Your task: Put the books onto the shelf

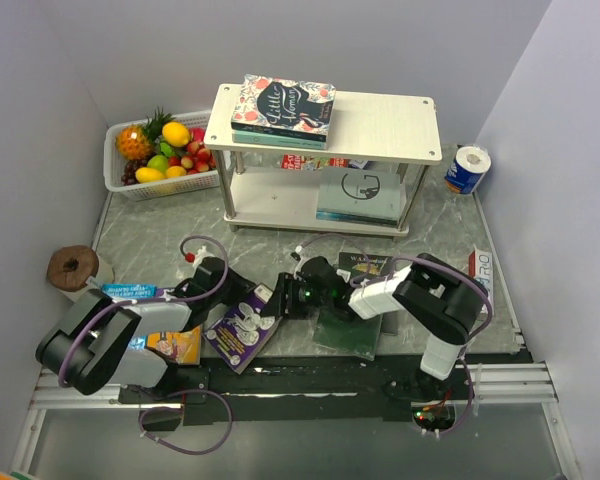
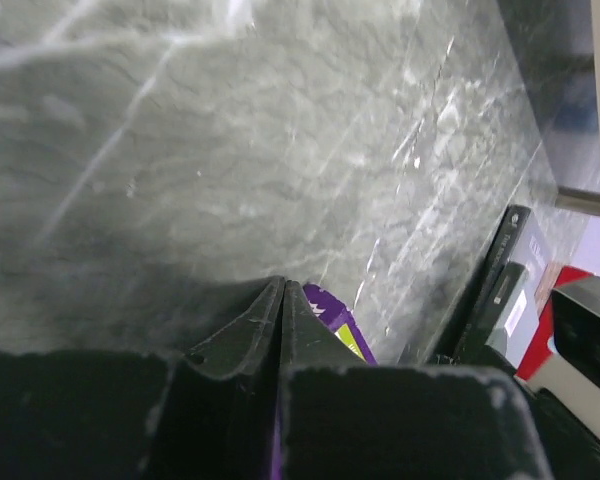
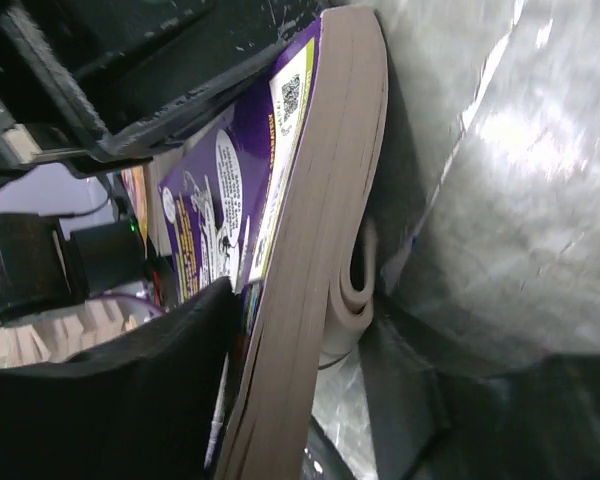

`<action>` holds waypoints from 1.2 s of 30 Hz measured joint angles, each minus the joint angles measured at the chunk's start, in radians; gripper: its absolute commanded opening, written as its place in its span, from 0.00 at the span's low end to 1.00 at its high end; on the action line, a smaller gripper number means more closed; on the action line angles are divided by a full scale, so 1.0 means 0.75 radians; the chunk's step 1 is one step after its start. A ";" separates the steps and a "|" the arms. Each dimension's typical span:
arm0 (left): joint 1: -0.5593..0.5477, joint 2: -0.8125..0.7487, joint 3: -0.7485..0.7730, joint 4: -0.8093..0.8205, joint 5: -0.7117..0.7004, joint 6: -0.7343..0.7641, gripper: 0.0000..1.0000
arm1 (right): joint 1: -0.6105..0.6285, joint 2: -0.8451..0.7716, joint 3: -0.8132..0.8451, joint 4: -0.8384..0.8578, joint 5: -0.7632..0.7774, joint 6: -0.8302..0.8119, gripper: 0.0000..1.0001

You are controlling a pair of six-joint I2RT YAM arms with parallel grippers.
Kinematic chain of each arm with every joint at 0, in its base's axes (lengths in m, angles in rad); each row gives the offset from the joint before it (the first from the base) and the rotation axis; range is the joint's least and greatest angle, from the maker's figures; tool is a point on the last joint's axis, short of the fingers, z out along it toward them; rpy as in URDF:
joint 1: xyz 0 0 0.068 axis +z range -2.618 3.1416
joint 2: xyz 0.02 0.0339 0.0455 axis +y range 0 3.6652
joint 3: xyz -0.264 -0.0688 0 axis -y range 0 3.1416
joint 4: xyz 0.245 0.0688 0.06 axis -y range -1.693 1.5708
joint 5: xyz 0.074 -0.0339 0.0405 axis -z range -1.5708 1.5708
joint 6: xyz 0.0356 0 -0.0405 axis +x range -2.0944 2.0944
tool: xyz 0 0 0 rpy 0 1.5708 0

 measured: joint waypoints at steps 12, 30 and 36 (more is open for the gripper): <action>-0.071 -0.341 0.070 -0.595 -0.048 0.072 0.52 | -0.005 -0.242 0.054 -0.472 0.023 -0.188 0.00; 0.117 -0.873 0.238 -0.396 0.633 0.405 0.98 | -0.353 -0.706 0.510 -1.292 -0.630 -0.767 0.00; 0.152 -0.917 0.228 -0.242 0.867 0.358 0.95 | -0.363 -0.701 0.508 -1.261 -0.783 -0.745 0.00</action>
